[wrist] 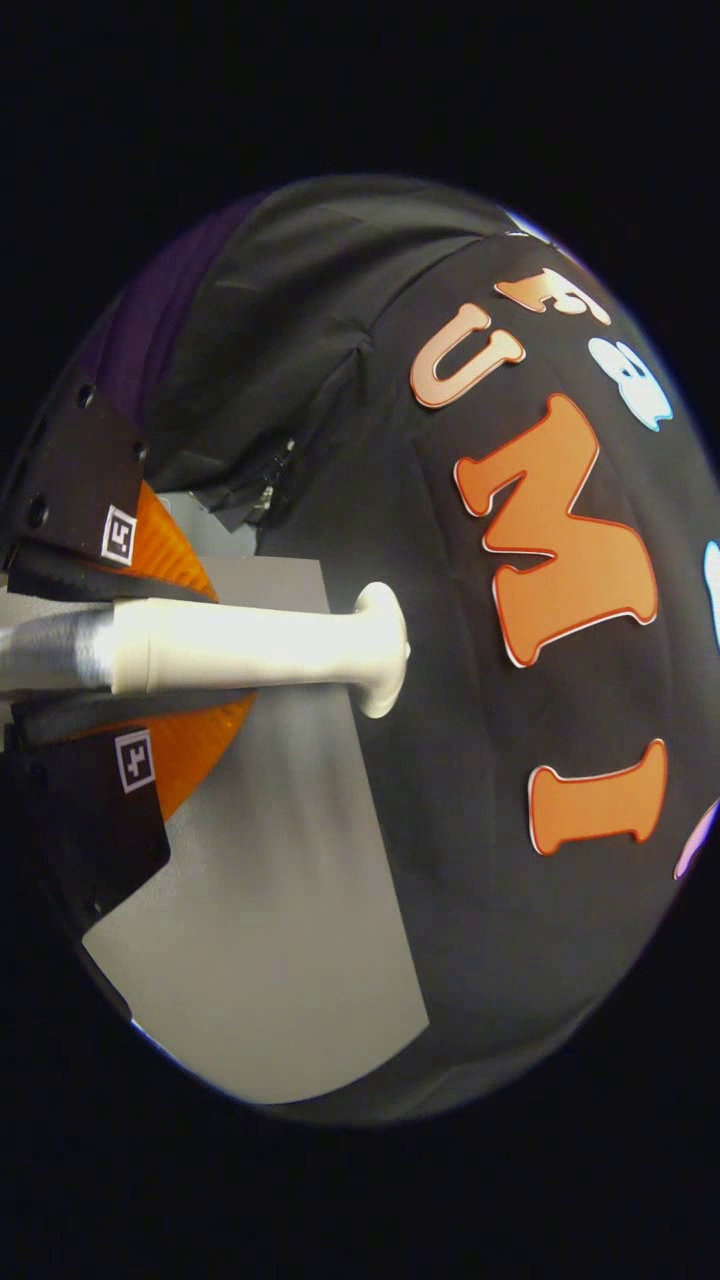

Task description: Iron the clothes twice with a garment steamer, once on the left side and once on the right side.

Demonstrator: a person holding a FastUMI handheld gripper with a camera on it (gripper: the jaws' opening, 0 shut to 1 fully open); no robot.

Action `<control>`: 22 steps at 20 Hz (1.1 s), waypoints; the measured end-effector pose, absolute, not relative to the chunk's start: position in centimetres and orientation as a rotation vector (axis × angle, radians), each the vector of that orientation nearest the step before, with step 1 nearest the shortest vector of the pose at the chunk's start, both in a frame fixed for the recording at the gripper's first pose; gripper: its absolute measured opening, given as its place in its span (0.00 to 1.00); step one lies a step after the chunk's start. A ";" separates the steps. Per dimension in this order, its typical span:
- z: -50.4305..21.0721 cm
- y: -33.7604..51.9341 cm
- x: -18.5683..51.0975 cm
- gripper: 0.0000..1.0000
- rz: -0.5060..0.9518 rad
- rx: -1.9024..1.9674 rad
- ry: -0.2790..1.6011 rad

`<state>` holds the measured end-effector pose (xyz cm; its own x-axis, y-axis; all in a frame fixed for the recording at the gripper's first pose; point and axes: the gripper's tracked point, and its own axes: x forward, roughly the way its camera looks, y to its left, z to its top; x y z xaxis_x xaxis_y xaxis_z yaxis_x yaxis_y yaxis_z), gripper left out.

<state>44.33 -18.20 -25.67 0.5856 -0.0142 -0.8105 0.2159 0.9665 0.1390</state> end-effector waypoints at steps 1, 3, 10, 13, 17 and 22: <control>-24.9 -18.5 43.6 0.47 -0.145 0.240 0.922; -23.3 -19.2 42.4 0.47 -0.165 0.245 0.877; -16.5 -20.9 37.0 0.46 -0.245 0.124 0.615; -13.1 -20.3 33.5 0.46 -0.252 0.064 0.506; -7.7 -18.0 28.2 0.45 -0.253 0.034 0.366; -2.9 -15.7 21.9 0.45 -0.245 -0.029 0.245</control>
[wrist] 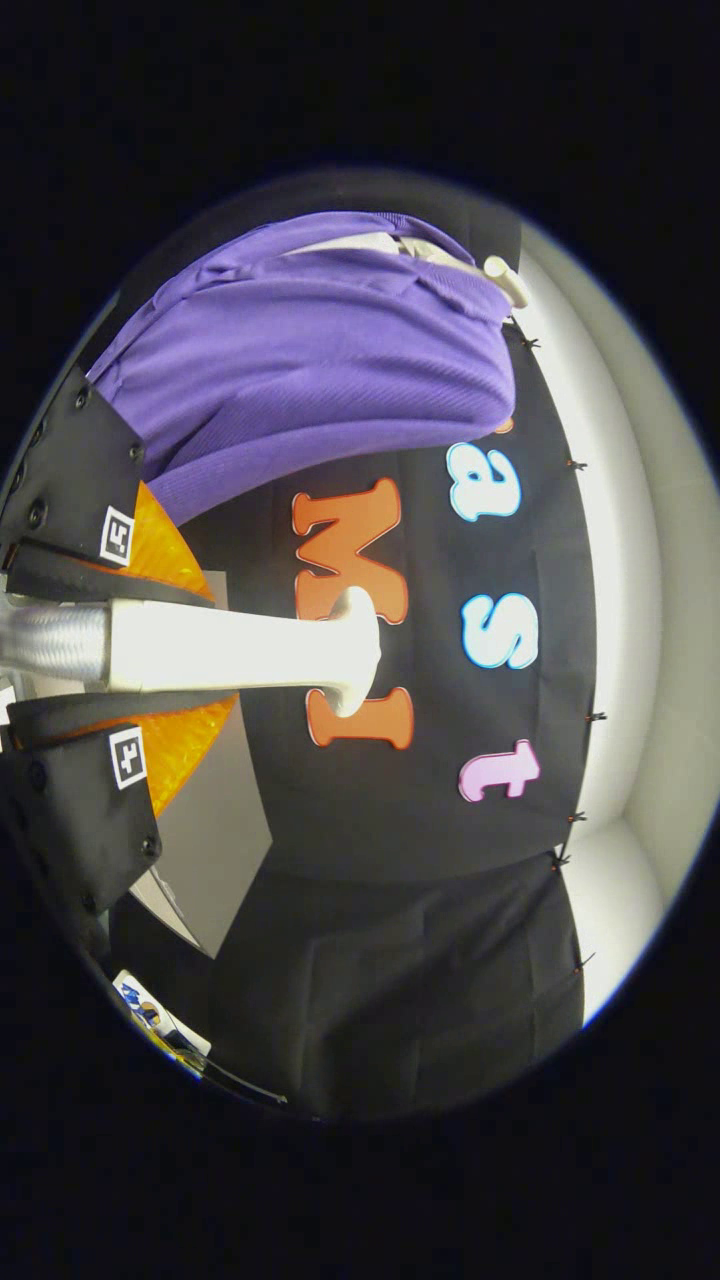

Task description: Iron the clothes twice with a garment steamer, once on the left side and once on the right side.

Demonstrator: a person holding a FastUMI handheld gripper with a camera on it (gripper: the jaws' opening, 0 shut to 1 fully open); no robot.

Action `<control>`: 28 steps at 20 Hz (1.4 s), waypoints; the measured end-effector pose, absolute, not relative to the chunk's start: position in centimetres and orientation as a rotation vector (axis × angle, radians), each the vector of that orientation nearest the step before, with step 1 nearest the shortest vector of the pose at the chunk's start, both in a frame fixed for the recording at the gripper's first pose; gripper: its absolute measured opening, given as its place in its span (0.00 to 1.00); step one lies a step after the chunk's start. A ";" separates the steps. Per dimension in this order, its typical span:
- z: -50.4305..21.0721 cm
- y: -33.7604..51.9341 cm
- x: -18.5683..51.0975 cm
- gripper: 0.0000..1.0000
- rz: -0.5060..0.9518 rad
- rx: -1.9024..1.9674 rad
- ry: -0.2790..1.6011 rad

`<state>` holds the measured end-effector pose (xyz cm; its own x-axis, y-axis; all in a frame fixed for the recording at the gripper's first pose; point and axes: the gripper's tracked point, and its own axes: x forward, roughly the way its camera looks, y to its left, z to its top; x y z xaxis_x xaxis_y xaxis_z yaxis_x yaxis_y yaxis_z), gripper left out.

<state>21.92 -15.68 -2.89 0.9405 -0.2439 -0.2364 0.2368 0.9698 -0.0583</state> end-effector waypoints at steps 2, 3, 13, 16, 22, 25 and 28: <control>-1.6 -14.6 19.7 0.45 -0.238 -0.036 0.205; -1.0 -13.9 18.4 0.45 -0.231 -0.036 0.190; 2.4 -5.8 7.0 0.45 -0.165 -0.042 0.015; 3.0 -3.4 5.0 0.45 -0.138 -0.048 -0.008; 2.1 1.6 3.0 0.45 -0.062 -0.030 -0.034; 1.5 3.2 2.8 0.45 -0.047 -0.040 -0.033; 1.3 4.5 2.9 0.45 -0.028 -0.044 -0.032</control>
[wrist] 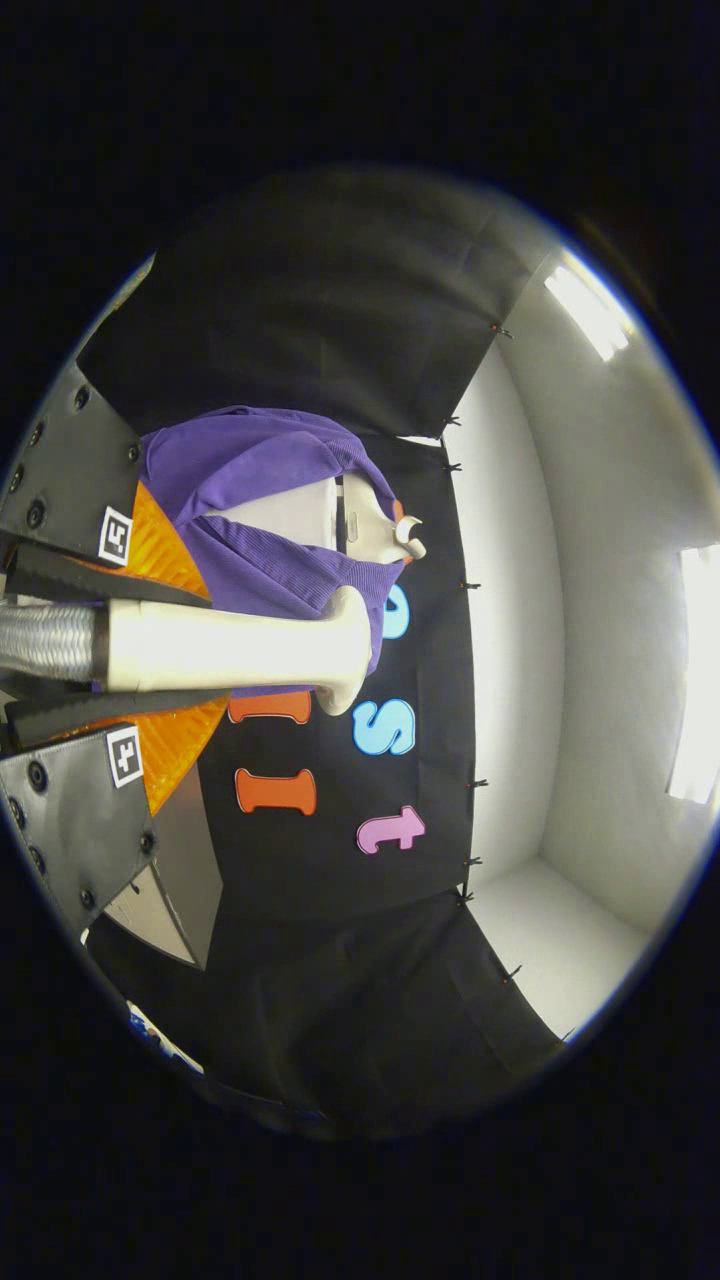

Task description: Iron the clothes twice with a garment steamer, once on the left side and once on the right side.

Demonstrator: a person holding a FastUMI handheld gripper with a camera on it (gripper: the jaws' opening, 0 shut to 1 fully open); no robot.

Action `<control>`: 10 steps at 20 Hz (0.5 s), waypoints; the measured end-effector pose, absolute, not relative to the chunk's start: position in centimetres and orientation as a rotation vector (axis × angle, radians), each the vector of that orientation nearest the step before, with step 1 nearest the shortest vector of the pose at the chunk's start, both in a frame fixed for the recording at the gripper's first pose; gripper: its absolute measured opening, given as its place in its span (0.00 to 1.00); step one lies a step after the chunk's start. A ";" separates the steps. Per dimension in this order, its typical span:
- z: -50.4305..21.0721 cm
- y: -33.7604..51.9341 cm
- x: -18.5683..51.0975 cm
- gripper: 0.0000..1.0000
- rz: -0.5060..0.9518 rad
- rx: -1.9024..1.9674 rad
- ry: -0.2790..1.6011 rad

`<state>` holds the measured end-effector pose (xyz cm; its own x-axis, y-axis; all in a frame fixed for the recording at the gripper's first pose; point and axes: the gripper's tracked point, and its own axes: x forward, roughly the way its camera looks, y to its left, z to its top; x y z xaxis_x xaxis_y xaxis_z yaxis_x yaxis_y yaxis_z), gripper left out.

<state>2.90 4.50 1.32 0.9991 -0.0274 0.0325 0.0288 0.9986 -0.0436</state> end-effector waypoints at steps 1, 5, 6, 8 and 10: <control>1.2 4.9 3.2 0.45 -0.026 -0.049 -0.031; 0.7 6.6 4.1 0.45 -0.005 -0.059 -0.029; 0.4 7.0 4.5 0.45 0.000 -0.067 -0.024; -0.6 7.8 5.3 0.45 0.014 -0.063 -0.006; -1.9 8.4 6.6 0.45 0.026 -0.047 0.018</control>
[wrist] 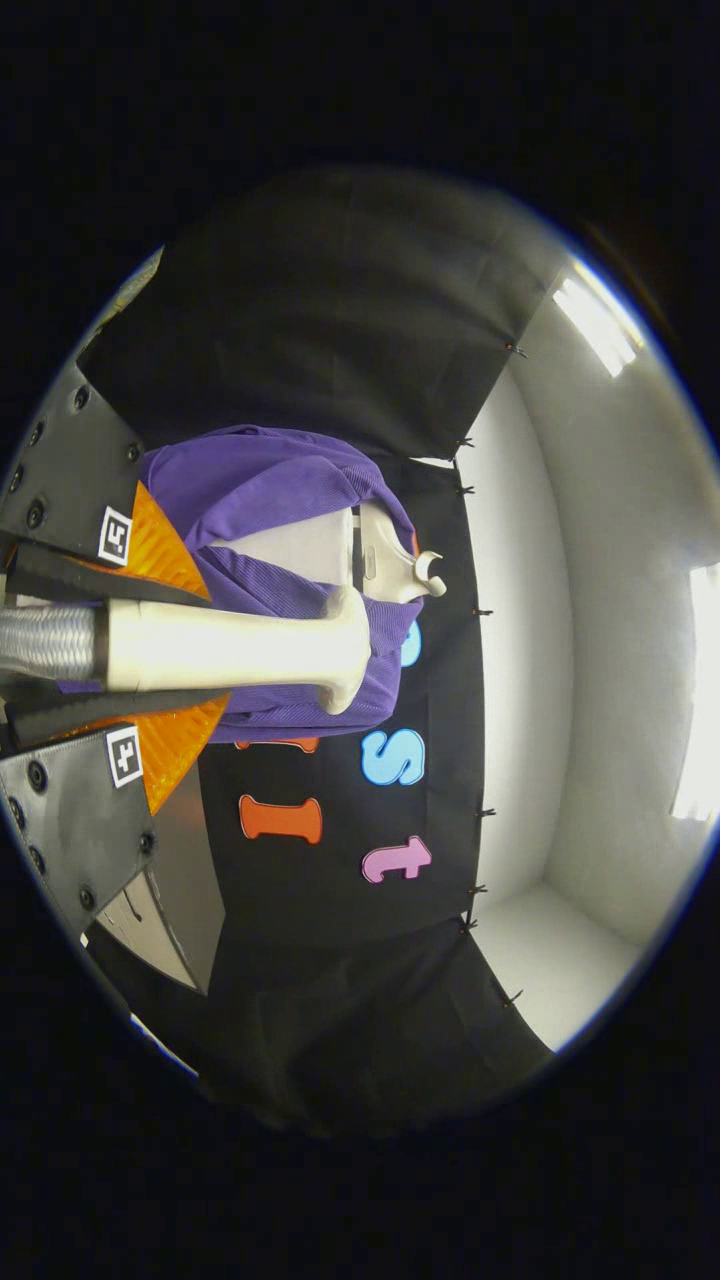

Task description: Iron the clothes twice with a garment steamer, once on the left side and once on the right side.

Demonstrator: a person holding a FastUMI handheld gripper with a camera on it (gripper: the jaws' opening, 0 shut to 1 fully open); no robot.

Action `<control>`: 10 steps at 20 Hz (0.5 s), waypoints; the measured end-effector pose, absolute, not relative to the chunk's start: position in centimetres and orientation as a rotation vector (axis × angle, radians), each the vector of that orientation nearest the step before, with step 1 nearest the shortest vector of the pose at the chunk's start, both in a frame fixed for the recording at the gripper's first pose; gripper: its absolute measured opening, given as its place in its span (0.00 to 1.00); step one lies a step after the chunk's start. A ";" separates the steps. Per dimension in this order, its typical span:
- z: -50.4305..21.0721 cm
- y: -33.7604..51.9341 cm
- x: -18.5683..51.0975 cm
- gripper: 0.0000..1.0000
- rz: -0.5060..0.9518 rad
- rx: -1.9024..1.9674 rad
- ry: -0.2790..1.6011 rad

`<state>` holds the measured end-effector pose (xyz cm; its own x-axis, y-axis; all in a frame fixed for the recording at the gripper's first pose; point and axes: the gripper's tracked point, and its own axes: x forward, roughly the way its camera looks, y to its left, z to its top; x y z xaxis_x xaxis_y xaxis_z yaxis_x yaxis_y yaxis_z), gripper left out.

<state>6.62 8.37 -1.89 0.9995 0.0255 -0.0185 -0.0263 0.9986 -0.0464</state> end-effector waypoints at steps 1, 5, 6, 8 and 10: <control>-2.5 8.6 7.2 0.45 0.029 -0.040 0.030; -4.3 9.7 9.4 0.45 0.036 -0.038 0.054; -4.5 9.9 9.8 0.45 0.031 -0.041 0.052; -4.7 9.9 10.4 0.45 0.012 -0.061 0.041; -5.0 10.1 10.8 0.45 0.003 -0.072 0.041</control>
<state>10.76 10.12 -4.97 0.9991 0.0016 -0.0416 -0.0046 0.9974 -0.0718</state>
